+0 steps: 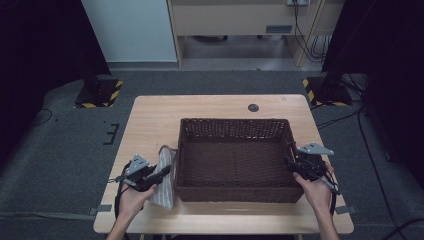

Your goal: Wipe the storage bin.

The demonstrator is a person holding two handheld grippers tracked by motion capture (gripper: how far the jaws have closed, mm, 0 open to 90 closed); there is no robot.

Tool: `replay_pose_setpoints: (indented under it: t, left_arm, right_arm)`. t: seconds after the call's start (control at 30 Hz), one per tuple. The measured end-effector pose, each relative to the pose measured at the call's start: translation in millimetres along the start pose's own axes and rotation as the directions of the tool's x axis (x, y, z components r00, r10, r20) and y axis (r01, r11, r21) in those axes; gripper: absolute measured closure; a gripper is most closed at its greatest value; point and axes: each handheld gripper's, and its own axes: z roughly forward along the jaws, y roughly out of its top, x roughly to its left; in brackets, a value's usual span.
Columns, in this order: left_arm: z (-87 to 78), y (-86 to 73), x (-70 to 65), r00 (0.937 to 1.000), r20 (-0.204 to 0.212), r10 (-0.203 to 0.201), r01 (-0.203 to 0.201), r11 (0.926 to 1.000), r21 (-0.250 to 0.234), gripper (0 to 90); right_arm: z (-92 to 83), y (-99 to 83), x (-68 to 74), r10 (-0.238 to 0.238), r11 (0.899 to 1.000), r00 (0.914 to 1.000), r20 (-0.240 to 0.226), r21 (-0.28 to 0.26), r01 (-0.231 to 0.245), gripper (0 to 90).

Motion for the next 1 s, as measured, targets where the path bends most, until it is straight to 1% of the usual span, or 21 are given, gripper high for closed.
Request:
replay_pose_setpoints:
  t: [0.07,0.13,0.2,0.23,0.27,0.3,0.4,0.47,0.53,0.57,0.6,0.63,0.67,0.7,0.77,0.83,0.93,1.0]
  left_arm:
    - [-4.5,-2.9,-4.7,0.9999,0.014,0.002,-0.002,0.9999,0.011,66.9]
    - [-6.6,-6.3,-10.8,0.9995,0.032,0.003,-0.004,0.9997,0.025,66.8]
    - [-8.1,-8.2,-16.6,0.9988,0.049,0.008,-0.010,0.9995,0.031,66.9]
    - [-8.8,-9.3,-19.5,0.9984,0.055,0.009,-0.011,0.9993,0.036,66.8]
    - [-8.6,-10.3,-21.5,0.9984,0.057,0.007,-0.009,0.9993,0.035,66.8]
    - [-8.2,-11.9,-24.1,0.9982,0.058,0.014,-0.017,0.9989,0.044,66.8]
    - [-3.4,-13.5,-28.4,0.9985,0.052,0.014,-0.016,0.9992,0.037,66.9]
    - [0.0,-11.1,-29.7,0.9990,0.043,0.014,-0.016,0.9991,0.039,67.6]
    - [3.1,-8.5,-30.7,0.9992,0.032,0.022,-0.024,0.9986,0.047,68.5]
    - [4.4,-7.2,-30.7,0.9992,0.029,0.028,-0.029,0.9984,0.049,68.9]
    - [5.2,-5.9,-30.4,0.9992,0.024,0.032,-0.033,0.9981,0.051,69.3]
    - [6.7,-3.5,-28.3,0.9989,0.015,0.045,-0.046,0.9975,0.054,69.5]
    - [8.9,-1.5,-26.2,0.9990,0.006,0.045,-0.045,0.9977,0.051,69.7]
    - [11.0,0.4,-23.7,0.9990,-0.003,0.046,-0.045,0.9976,0.053,69.9]
    - [14.7,3.6,-19.9,0.9988,-0.013,0.047,-0.046,0.9975,0.054,69.9]
    - [17.8,3.6,-17.0,0.9988,-0.010,0.047,-0.047,0.9977,0.049,69.7]
    - [18.4,-2.6,-15.1,0.9993,-0.007,0.037,-0.037,0.9988,0.032,69.4]
    - [21.0,-9.3,-13.7,0.9994,-0.012,0.032,-0.031,0.9986,0.043,69.2]
  right_arm:
    - [-4.1,3.0,-1.8,0.017,0.999,0.9999,-0.001,-0.035,-0.017,48.1]
    - [-9.1,5.5,-4.3,0.019,0.999,0.9998,-0.005,-0.048,-0.019,49.9]
    - [-13.0,5.3,-6.0,0.019,0.999,0.9998,-0.007,-0.041,-0.019,53.4]
    - [-14.3,4.3,-6.5,0.018,0.999,0.9998,-0.007,-0.028,-0.018,55.4]
    - [-14.6,3.1,-7.2,0.024,0.999,0.9996,-0.018,-0.025,-0.024,58.9]
    - [-14.8,2.9,-7.1,0.035,0.999,0.9991,-0.024,-0.019,-0.036,61.4]
    - [-14.1,4.7,-3.8,0.059,0.998,0.9982,0.010,0.011,-0.059,69.0]
    - [-13.6,4.7,-2.0,0.078,0.997,0.9964,0.034,0.016,-0.078,73.1]
    - [-13.0,5.5,0.9,0.077,0.997,0.9952,0.061,0.018,-0.078,75.4]
    - [-12.8,5.8,1.4,0.082,0.996,0.9944,0.066,0.017,-0.083,76.2]
    - [-12.0,5.9,1.5,0.093,0.996,0.9932,0.070,0.012,-0.094,76.6]
    - [-11.5,5.8,1.2,0.103,0.995,0.9925,0.065,0.008,-0.104,76.5]
    - [-10.1,6.0,0.1,0.129,0.992,0.9904,0.050,0.000,-0.129,76.4]
    - [-8.3,6.6,0.1,0.142,0.990,0.9888,0.046,-0.006,-0.142,76.2]
    - [-3.9,9.6,1.1,0.144,0.990,0.9883,0.051,-0.012,-0.144,75.3]
    - [0.7,11.1,0.1,0.139,0.990,0.9890,0.050,-0.024,-0.138,74.0]
    - [1.7,10.9,-1.3,0.134,0.991,0.9904,0.034,-0.030,-0.133,71.1]
    - [1.6,10.1,-1.5,0.132,0.991,0.9909,0.027,-0.038,-0.131,69.2]
